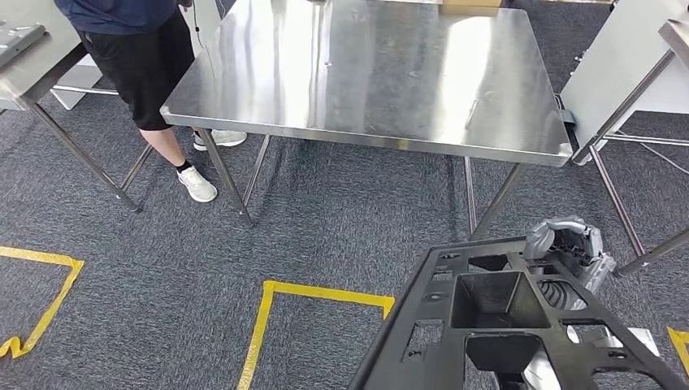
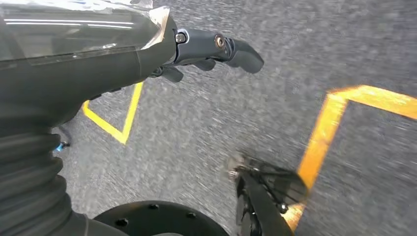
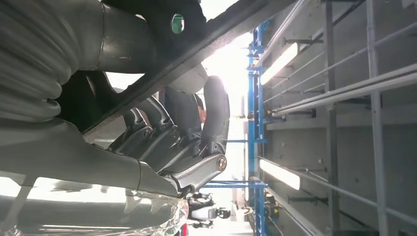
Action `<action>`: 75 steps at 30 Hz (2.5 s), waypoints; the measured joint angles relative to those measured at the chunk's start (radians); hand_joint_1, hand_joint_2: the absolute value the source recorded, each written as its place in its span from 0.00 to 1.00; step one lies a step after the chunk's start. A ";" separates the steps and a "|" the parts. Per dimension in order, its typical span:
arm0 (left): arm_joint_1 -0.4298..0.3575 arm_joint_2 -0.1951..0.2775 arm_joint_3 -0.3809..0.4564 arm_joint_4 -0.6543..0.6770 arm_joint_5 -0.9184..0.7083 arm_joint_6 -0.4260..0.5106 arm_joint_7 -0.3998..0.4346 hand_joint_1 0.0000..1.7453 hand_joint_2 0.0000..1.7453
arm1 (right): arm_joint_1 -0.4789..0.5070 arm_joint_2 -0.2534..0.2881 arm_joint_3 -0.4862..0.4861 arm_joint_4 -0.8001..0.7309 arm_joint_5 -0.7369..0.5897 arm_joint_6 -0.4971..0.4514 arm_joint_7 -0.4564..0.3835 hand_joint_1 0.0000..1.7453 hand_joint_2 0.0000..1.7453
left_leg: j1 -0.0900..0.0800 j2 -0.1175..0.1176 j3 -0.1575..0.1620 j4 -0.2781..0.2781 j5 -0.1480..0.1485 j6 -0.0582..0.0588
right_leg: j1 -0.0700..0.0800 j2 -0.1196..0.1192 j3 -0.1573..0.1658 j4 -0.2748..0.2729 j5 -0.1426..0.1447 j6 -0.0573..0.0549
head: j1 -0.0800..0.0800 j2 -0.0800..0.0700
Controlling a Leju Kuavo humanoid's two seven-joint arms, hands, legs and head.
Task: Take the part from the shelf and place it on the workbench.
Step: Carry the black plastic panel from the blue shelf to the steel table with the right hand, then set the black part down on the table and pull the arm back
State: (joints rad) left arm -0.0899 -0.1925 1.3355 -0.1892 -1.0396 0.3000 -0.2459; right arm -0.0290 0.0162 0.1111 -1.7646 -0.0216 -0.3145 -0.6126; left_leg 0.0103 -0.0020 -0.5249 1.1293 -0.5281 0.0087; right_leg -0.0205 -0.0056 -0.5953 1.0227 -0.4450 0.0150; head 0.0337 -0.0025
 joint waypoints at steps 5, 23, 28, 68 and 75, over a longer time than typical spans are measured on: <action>0.002 0.000 0.000 0.000 0.000 0.000 -0.001 0.00 1.00 | -0.001 0.002 0.001 0.002 0.001 0.001 0.000 1.00 1.00 | 0.001 -0.001 -0.191 0.171 -0.094 -0.011 | -0.002 0.010 0.060 -0.006 -0.049 -0.018 | -0.006 0.000; 0.007 0.001 0.000 -0.002 -0.008 -0.002 -0.001 0.00 1.00 | 0.003 -0.001 -0.005 0.005 -0.005 0.001 -0.002 1.00 1.00 | -0.005 -0.013 0.012 -0.112 0.006 0.051 | 0.009 0.013 -0.089 0.155 -0.145 0.045 | -0.005 0.000; 0.006 0.000 0.000 -0.002 -0.009 -0.003 0.000 0.00 1.00 | 0.006 -0.002 -0.010 0.006 -0.006 0.001 0.000 1.00 1.00 | -0.010 -0.014 0.069 -0.106 -0.038 0.025 | 0.019 -0.003 -0.049 0.005 0.031 0.024 | -0.004 0.000; 0.000 0.000 -0.002 -0.003 -0.017 -0.008 -0.001 0.00 1.00 | 0.034 -0.001 -0.013 -0.008 -0.005 0.003 -0.001 1.00 1.00 | -0.007 -0.007 -0.122 0.162 -0.088 0.011 | 0.011 0.017 0.106 -0.039 -0.065 -0.025 | -0.014 0.000; 0.006 0.003 -0.001 -0.003 -0.017 -0.003 0.008 0.00 1.00 | 0.035 0.003 -0.011 -0.008 0.002 0.004 0.006 1.00 1.00 | 0.012 0.007 -0.170 -0.057 0.116 0.010 | -0.004 0.021 0.218 -0.065 -0.174 0.038 | -0.020 0.000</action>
State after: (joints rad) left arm -0.0838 -0.1893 1.3341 -0.1923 -1.0565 0.2969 -0.2377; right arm 0.0060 0.0189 0.1001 -1.7727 -0.0198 -0.3105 -0.6070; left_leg 0.0220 0.0050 -0.6945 1.0728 -0.4121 0.0186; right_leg -0.0240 0.0158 -0.3776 0.9581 -0.6189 0.0530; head 0.0139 -0.0027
